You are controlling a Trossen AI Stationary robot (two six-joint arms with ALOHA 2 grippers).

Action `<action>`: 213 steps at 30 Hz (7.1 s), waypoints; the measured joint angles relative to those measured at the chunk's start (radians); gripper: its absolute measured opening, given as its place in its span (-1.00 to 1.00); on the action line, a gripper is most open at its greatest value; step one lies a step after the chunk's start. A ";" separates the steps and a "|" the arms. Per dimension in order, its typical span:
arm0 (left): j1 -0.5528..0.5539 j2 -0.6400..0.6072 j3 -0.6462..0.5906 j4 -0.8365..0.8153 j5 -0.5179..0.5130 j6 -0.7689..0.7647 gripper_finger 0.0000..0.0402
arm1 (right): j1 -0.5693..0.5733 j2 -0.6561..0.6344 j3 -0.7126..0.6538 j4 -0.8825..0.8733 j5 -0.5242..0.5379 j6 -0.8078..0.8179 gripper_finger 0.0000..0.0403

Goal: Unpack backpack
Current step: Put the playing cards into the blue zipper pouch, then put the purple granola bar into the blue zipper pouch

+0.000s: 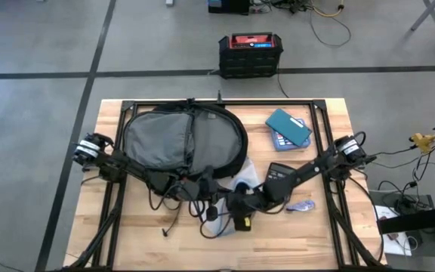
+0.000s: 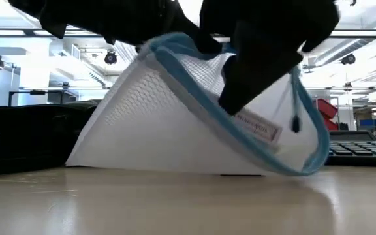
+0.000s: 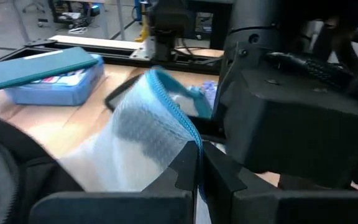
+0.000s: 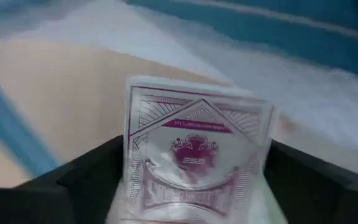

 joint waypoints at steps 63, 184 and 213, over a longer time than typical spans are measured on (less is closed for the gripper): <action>-0.010 0.000 0.001 -0.002 0.057 -0.011 -1.00 | 0.400 -0.125 0.173 -0.628 -0.033 0.512 0.77; -0.034 0.000 0.001 -0.007 0.099 -0.034 -1.00 | 0.197 -0.289 0.077 -0.830 0.113 0.471 -0.86; 0.029 0.000 -0.001 -0.119 0.115 -0.051 -1.00 | -0.767 -0.345 -0.290 -0.678 -0.650 -0.337 -0.10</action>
